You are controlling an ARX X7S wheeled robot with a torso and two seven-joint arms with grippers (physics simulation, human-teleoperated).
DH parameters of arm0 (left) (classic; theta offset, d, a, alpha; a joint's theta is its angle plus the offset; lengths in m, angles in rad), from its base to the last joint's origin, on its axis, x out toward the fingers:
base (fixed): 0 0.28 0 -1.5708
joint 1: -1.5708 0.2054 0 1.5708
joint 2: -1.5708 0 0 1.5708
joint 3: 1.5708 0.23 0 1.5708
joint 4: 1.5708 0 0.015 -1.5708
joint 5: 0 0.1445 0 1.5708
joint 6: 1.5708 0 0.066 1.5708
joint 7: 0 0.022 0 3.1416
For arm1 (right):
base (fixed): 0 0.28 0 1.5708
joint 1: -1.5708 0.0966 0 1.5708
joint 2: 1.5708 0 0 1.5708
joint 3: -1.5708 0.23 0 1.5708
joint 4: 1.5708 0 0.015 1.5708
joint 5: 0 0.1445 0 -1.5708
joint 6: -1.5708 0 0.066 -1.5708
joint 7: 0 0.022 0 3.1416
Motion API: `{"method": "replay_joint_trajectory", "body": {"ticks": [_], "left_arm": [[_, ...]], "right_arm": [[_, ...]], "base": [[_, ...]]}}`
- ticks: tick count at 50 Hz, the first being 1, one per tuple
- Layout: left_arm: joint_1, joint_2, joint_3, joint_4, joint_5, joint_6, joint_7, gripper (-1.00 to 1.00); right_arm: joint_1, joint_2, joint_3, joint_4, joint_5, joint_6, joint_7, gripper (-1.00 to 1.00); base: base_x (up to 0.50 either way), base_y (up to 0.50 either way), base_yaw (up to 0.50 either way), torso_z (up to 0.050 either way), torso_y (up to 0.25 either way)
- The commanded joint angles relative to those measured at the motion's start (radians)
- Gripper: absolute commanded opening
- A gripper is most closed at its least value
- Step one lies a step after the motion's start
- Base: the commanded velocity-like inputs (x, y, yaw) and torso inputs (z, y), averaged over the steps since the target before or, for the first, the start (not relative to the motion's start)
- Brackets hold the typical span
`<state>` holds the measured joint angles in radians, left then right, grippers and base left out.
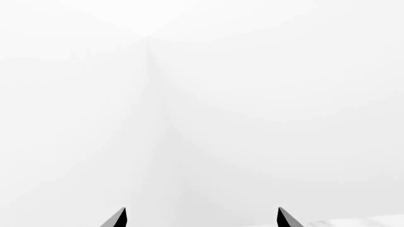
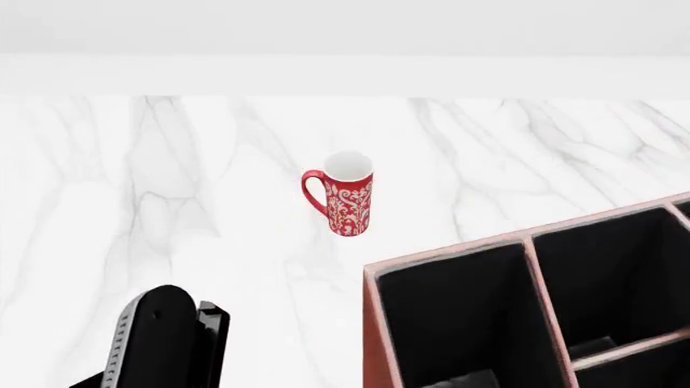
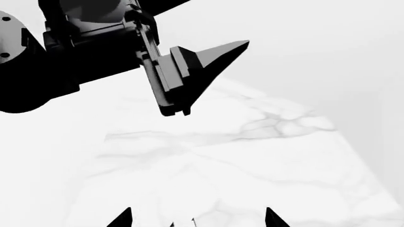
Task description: Pick up the book and place it in the left compartment of the caddy.
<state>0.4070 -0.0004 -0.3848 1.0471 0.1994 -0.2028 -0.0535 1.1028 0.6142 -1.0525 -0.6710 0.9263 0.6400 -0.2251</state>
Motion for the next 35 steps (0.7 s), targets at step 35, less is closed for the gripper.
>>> {"method": "replay_joint_trajectory", "body": {"ticks": [35], "left_arm": [[-0.012,0.0,0.01,0.0,0.006,-0.013,0.006,1.0]], "right_arm": [[-0.174,0.07,-0.167,-0.162,-0.12,-0.001,0.061,1.0]], "base": [[0.0,0.0,0.0,0.0,0.0]]}}
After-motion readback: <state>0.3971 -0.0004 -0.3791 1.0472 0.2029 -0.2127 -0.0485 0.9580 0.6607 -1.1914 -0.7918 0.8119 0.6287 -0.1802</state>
